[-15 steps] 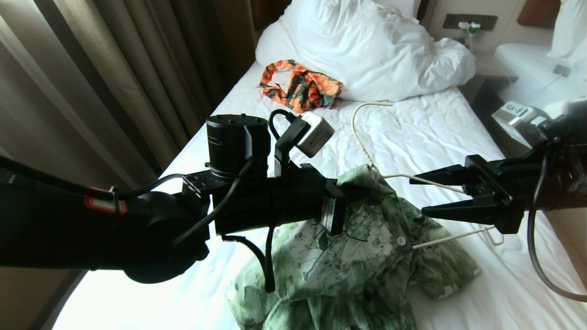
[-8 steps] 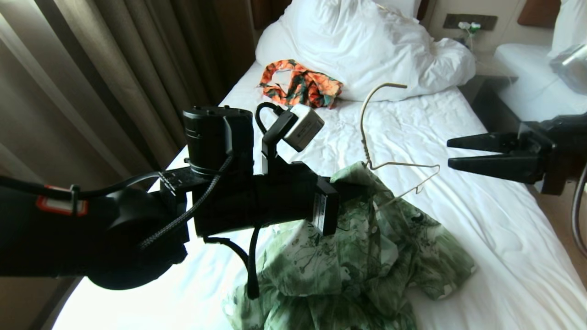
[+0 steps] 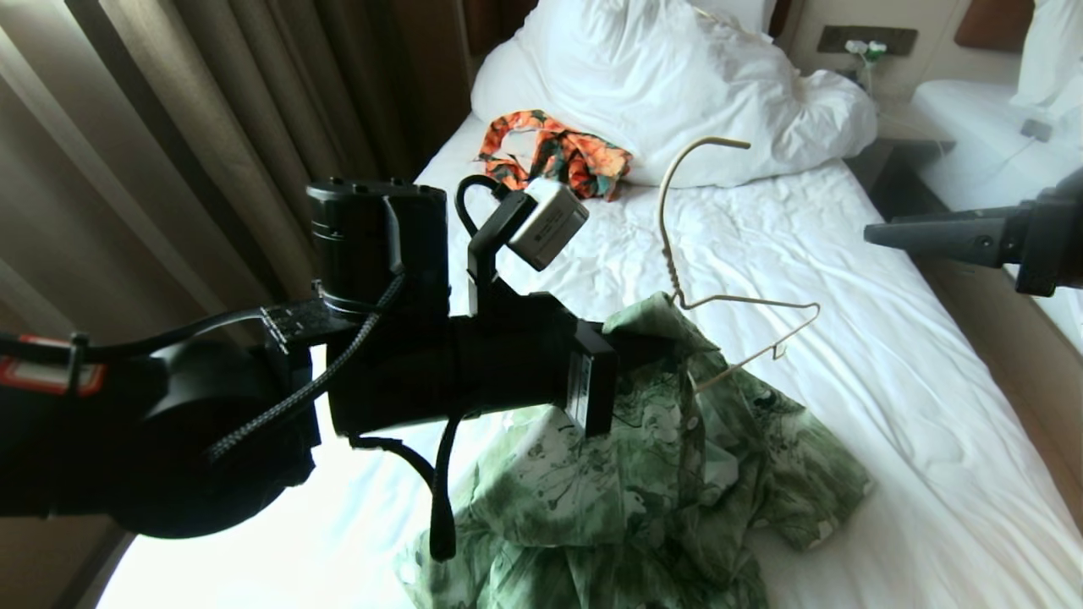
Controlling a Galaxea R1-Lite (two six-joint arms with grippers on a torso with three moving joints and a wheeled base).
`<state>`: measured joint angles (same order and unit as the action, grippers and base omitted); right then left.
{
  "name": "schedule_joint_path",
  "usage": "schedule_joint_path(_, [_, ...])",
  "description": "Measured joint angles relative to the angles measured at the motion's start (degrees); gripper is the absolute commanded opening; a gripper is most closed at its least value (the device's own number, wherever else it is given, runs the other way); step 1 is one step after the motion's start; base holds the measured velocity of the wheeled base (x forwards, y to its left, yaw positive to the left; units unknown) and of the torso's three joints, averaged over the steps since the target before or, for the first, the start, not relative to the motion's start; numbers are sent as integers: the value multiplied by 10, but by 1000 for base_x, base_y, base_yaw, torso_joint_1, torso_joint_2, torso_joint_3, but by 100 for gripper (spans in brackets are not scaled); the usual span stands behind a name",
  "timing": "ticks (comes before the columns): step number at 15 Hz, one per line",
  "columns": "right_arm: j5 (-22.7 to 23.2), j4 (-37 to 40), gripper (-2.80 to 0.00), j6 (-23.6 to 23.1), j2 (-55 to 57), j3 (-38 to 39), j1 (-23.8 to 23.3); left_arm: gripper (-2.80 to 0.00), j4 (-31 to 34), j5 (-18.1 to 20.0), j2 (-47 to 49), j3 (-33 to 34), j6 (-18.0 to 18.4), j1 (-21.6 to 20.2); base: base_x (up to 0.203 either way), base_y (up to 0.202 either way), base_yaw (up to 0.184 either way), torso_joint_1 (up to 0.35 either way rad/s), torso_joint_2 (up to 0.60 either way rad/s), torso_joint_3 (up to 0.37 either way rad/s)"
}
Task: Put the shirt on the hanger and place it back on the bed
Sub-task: Hook the other side of the shirt onto the hanger
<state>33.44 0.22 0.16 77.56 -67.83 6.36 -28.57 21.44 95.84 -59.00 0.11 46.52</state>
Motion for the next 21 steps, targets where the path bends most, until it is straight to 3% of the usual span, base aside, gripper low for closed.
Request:
schedule_joint_path(3, [-17, 162, -280, -21, 4, -80, -9, -280, 4, -5, -5, 0, -2, 0, 0, 0, 0, 0, 0, 0])
schedule_joint_path(7, [-82, 358, -280, -115, 24, -109, -22, -280, 3, -12, -10, 0, -16, -2, 0, 0, 0, 0, 0, 0])
schedule_joint_path(11, [-88, 356, -280, -144, 45, -40, -32, -280, 2, -12, -14, 1, -16, -2, 0, 0, 0, 0, 0, 0])
schedule_joint_path(15, [-86, 216, -280, -138, 89, 71, -12, -280, 2, -16, -13, 2, -19, -3, 0, 0, 0, 0, 0, 0])
schedule_joint_path(16, [-87, 175, 0, -136, 102, 98, 1, -280, 1, -19, -12, 2, -19, -4, 0, 0, 0, 0, 0, 0])
schedule_joint_path(21, [-90, -4, 0, -107, 162, 161, 69, -280, 3, -21, -14, 1, -20, -6, 0, 0, 0, 0, 0, 0])
